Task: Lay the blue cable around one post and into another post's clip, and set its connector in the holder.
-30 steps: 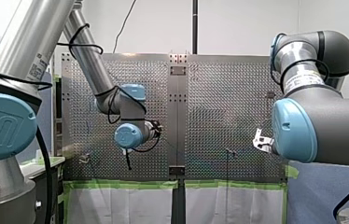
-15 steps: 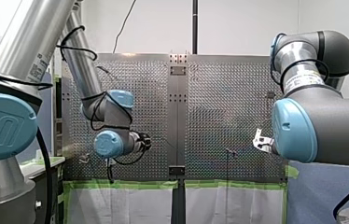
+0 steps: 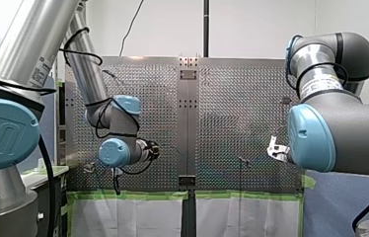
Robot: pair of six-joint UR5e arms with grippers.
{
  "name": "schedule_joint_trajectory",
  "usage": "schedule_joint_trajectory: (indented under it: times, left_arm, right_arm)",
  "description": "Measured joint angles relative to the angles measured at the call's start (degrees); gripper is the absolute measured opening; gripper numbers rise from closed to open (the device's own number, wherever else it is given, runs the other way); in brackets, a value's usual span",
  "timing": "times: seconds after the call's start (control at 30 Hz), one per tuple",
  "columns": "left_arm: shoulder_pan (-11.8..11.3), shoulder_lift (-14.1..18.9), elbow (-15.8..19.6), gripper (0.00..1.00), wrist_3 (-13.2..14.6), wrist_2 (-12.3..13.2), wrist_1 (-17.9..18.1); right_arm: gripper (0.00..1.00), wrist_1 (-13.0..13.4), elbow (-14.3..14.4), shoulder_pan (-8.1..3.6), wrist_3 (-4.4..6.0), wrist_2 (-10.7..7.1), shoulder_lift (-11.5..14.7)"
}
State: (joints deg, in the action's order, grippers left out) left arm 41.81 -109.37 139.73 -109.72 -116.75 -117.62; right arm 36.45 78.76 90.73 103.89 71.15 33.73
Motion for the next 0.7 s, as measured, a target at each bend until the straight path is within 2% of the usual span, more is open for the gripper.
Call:
schedule_joint_trajectory:
  times: [0.07,0.3,0.37,0.5,0.7]
  left_arm:
    - [0.0,0.0,-0.2,1.00,0.0,0.0,0.0]
    - [0.0,0.0,-0.3,1.00,0.2,-0.1,-0.7]
    - [0.0,0.0,-0.3,1.00,0.4,-0.1,-0.9]
    - [0.0,0.0,-0.4,1.00,0.5,-0.2,-1.1]
    - [0.0,0.0,-0.4,1.00,0.7,-0.2,-1.7]
  right_arm:
    - [0.00,-0.1,-0.1,-0.01,-0.48,0.05,0.0]
    - [0.00,-2.8,-0.5,0.42,-3.77,-0.03,0.9]
    - [0.00,-3.7,-0.5,0.90,-4.13,0.04,1.5]
    - [0.00,-5.1,-0.5,2.87,-4.14,1.09,3.7]
    - [0.00,-5.7,-0.5,6.17,-2.98,3.65,7.3]
